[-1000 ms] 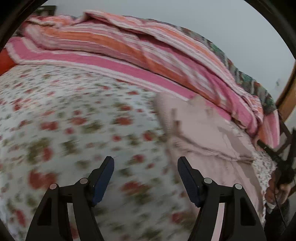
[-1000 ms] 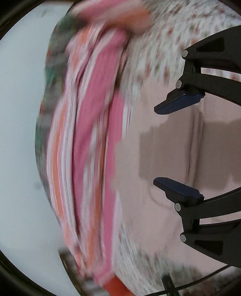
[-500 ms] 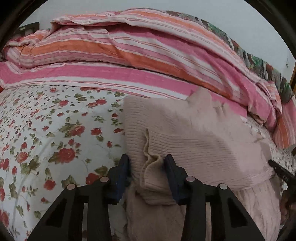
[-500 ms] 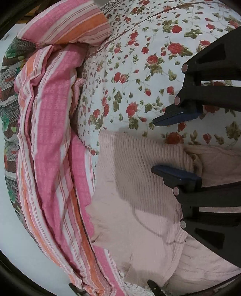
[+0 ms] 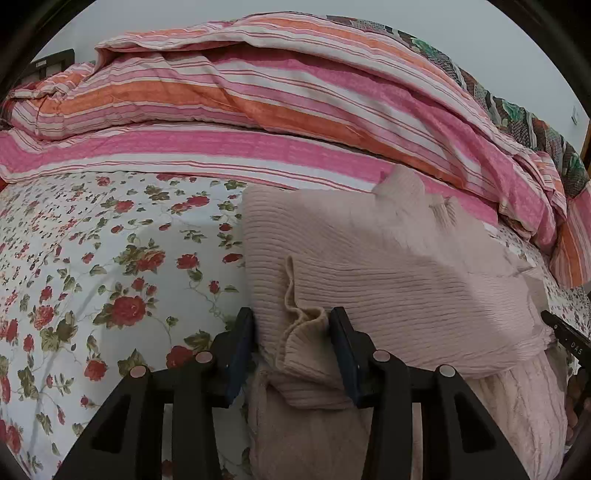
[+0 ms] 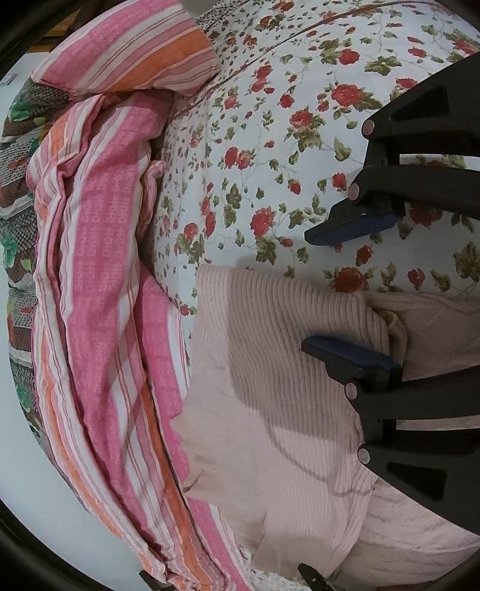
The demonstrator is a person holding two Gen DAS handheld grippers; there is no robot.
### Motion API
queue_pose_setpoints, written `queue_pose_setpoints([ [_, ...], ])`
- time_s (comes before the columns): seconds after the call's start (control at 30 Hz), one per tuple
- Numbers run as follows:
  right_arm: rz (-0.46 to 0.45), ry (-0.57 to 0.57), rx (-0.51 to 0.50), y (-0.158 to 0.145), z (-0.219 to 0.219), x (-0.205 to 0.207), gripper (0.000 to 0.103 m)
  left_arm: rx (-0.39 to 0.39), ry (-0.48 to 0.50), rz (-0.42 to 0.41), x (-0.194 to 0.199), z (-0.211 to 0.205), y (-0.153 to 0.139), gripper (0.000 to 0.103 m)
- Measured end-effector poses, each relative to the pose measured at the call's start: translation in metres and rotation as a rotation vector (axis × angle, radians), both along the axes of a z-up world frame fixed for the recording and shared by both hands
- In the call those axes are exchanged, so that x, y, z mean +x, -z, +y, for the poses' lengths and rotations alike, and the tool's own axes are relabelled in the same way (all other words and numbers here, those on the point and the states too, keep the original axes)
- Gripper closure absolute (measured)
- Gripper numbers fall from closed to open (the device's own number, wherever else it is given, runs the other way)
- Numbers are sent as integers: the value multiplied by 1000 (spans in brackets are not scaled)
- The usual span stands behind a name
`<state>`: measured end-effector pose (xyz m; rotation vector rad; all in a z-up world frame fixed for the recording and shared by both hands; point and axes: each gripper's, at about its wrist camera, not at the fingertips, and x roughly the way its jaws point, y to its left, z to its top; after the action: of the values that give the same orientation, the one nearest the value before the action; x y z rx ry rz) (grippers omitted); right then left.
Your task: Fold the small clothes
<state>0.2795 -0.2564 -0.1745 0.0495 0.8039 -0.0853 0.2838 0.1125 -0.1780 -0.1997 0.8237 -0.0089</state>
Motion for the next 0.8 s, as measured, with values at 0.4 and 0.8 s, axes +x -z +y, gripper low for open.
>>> queue_pose_setpoints([
  [0.4,-5,20,-18,-1,1,-2,46,-36,2,-3,0,3,1,61],
  [0.8,-8,26,-29,-2,2,-3,43,-56,-4,-8,-3,4,1,61],
])
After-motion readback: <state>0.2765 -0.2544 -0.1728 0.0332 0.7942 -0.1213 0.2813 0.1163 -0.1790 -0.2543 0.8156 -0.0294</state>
